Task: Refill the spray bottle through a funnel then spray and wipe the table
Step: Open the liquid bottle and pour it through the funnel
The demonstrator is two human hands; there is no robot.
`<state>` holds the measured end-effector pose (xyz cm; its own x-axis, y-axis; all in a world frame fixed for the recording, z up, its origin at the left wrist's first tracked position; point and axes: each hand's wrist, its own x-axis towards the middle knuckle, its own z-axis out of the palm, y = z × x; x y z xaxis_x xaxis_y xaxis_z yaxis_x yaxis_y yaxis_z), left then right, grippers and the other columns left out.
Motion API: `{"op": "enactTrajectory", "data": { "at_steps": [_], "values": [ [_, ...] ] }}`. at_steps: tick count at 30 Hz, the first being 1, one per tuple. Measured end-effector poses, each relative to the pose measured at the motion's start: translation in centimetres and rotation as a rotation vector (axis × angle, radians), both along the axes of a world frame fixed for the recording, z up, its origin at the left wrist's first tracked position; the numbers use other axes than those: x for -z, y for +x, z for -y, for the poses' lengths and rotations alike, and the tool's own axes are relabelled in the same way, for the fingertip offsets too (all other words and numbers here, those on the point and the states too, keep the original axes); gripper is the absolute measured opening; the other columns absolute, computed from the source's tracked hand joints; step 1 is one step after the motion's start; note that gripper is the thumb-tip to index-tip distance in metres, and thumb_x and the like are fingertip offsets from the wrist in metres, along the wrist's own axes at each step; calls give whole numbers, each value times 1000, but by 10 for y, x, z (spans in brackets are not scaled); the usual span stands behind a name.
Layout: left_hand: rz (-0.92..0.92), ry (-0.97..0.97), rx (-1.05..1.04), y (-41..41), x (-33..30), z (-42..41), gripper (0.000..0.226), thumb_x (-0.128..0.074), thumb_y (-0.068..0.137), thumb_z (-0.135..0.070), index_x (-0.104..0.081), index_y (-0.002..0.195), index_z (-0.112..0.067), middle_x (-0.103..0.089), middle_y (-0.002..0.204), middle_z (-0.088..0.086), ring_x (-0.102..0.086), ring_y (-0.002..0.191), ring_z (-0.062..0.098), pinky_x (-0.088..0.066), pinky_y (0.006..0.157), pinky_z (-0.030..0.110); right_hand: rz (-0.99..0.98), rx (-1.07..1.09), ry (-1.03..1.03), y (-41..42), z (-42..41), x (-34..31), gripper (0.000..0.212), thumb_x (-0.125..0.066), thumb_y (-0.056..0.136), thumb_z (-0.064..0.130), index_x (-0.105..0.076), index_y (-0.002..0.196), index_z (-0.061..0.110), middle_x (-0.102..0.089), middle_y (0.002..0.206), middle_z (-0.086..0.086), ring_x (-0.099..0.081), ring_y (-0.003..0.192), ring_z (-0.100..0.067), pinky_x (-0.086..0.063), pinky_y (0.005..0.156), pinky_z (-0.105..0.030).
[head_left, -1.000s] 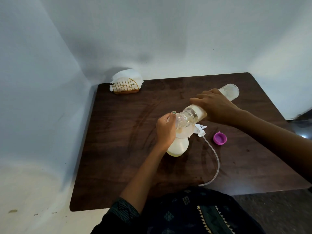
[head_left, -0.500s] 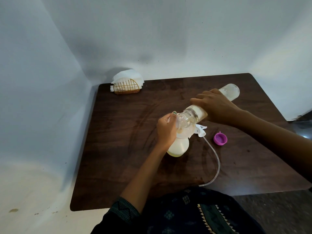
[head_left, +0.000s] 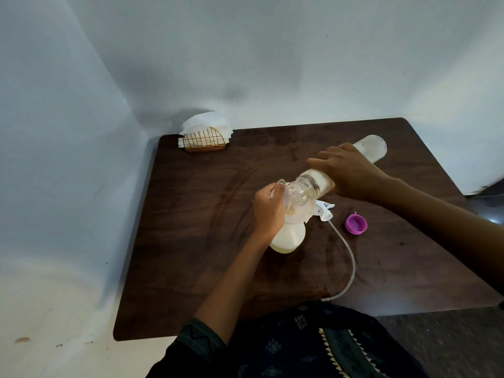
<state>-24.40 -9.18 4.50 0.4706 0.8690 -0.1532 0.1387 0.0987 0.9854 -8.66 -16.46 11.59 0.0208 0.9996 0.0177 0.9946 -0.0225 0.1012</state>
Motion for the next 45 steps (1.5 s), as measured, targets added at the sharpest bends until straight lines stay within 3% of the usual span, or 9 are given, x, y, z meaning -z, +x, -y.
{"op": "enactTrajectory", "data": {
  "at_steps": [9, 18, 25, 31, 45],
  "values": [
    [-9, -30, 11, -1, -3, 2, 35, -49, 95, -25, -55, 66, -6, -47, 60, 1, -43, 60, 13, -34, 55, 29, 4, -3, 16, 1, 1, 1, 50, -75, 68, 18, -54, 113, 19, -64, 101, -6, -59, 95, -30, -40, 83, -45],
    [-6, -25, 8, -4, -1, 2, 33, -48, 95, -26, -59, 71, -7, -52, 62, 0, -49, 65, 15, -38, 59, 31, -5, 8, -9, -4, 0, 1, 55, -75, 70, 19, -53, 120, 17, -63, 110, -8, -56, 103, -30, -37, 88, -46],
    [10, -15, 8, -3, -3, 2, 34, -48, 96, -23, -55, 66, -9, -49, 60, 0, -46, 61, 12, -36, 55, 26, 18, -12, 29, -1, 1, 2, 50, -76, 66, 16, -55, 111, 19, -65, 99, -7, -59, 93, -31, -41, 82, -45],
    [3, -17, 8, -3, -2, 1, 36, -48, 96, -24, -54, 62, -14, -49, 59, -4, -45, 57, 7, -35, 53, 22, 14, -8, 23, -2, 0, 4, 52, -76, 67, 17, -54, 114, 19, -65, 102, -7, -59, 95, -31, -41, 83, -46],
    [-1, -13, 1, -4, -2, 2, 33, -48, 95, -23, -59, 73, -2, -49, 61, 1, -45, 61, 11, -35, 56, 27, 5, -11, 30, -4, 0, 2, 51, -77, 66, 19, -56, 112, 18, -65, 100, -8, -59, 94, -32, -40, 82, -46]
  ]
}}
